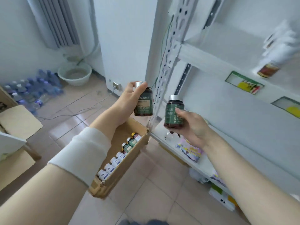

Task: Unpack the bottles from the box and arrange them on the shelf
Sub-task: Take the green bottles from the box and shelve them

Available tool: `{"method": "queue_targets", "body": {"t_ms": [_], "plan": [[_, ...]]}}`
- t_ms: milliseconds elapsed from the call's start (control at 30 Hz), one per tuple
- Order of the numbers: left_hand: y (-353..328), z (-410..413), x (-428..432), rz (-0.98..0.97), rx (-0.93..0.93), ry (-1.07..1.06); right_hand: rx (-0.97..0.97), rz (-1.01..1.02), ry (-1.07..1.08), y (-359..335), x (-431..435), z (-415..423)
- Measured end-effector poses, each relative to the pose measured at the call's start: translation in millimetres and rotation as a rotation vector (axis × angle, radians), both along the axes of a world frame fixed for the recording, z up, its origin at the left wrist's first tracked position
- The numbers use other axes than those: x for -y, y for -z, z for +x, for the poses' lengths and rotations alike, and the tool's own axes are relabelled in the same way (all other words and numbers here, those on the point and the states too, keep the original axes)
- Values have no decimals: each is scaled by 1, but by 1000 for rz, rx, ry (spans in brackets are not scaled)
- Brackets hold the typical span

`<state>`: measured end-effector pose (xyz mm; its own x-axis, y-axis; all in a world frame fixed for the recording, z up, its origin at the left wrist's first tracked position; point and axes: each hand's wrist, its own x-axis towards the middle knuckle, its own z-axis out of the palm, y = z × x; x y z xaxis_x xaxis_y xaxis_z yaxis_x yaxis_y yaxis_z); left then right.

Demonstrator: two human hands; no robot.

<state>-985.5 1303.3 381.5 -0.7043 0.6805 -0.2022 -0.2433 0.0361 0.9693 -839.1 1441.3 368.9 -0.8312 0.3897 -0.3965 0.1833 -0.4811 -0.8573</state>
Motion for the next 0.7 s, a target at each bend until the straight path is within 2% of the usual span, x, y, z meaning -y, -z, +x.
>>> {"method": "queue_targets", "body": {"t_ms": [200, 367, 533, 700], "plan": [[-85, 107, -70, 75, -161, 271, -118, 71, 138, -65, -37, 126], [-139, 228, -146, 174, -276, 438, -195, 224, 230, -113, -88, 263], [-180, 360, -236, 190, -372, 602, -168, 371, 349, -156, -137, 411], [-213, 482, -317, 295, -357, 763, -150, 468, 505, -190, -182, 526]]}}
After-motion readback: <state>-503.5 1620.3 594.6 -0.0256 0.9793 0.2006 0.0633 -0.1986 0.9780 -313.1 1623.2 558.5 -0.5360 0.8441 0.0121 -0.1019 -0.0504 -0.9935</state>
